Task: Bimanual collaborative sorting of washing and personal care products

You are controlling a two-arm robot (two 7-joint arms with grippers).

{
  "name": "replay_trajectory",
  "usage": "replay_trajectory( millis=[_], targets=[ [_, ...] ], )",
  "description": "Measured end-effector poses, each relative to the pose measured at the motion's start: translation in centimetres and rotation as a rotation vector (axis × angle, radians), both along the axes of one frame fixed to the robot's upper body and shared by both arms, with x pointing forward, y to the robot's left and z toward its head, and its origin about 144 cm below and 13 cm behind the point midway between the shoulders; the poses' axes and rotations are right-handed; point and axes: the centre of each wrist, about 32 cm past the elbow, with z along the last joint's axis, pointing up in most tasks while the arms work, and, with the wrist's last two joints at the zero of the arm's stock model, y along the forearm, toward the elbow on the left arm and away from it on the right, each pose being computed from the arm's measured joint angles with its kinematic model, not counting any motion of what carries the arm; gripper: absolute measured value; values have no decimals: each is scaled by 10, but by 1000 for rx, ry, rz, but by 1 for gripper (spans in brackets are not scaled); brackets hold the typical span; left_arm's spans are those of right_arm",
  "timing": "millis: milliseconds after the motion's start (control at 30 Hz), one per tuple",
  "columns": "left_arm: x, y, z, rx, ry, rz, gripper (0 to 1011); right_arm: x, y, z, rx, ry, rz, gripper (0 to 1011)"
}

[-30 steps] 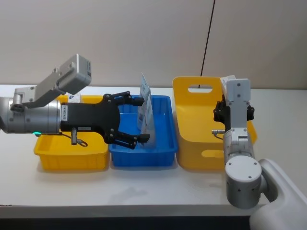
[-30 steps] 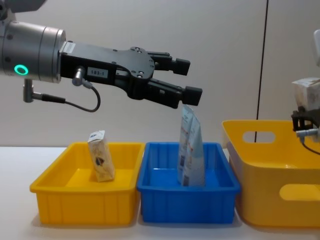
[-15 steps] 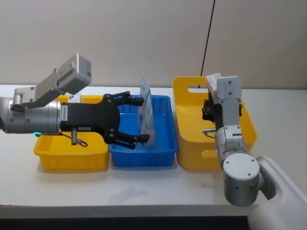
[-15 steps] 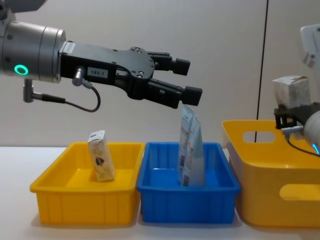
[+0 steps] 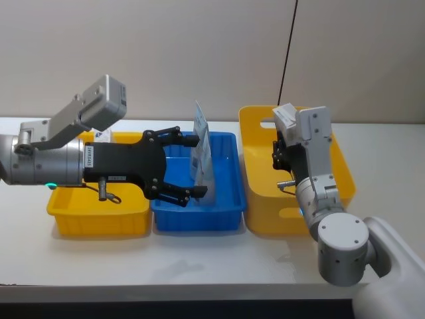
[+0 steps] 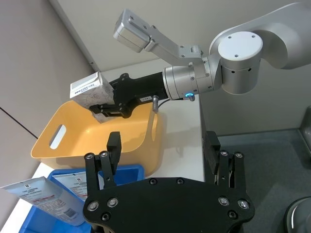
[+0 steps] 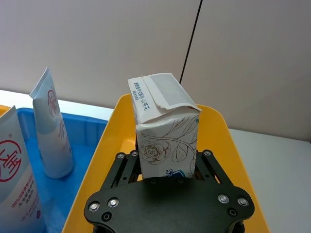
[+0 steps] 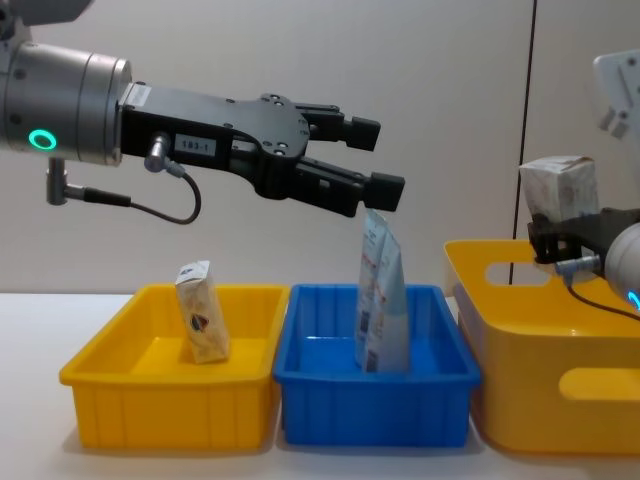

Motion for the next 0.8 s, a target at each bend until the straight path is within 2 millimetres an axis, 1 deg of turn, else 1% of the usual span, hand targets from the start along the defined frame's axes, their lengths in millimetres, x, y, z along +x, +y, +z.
replay_trajectory(
  millis=[167, 400, 800],
  targets=[
    [0, 0, 0, 0, 0, 0, 1001, 2, -2, 0, 0, 3, 3, 352],
    [0, 0, 0, 0, 0, 0, 1001, 11, -4, 0, -3, 13, -14, 352],
    [0, 0, 0, 0, 0, 0, 1001, 29, 5, -2, -23, 36, -44, 351]
  ],
)
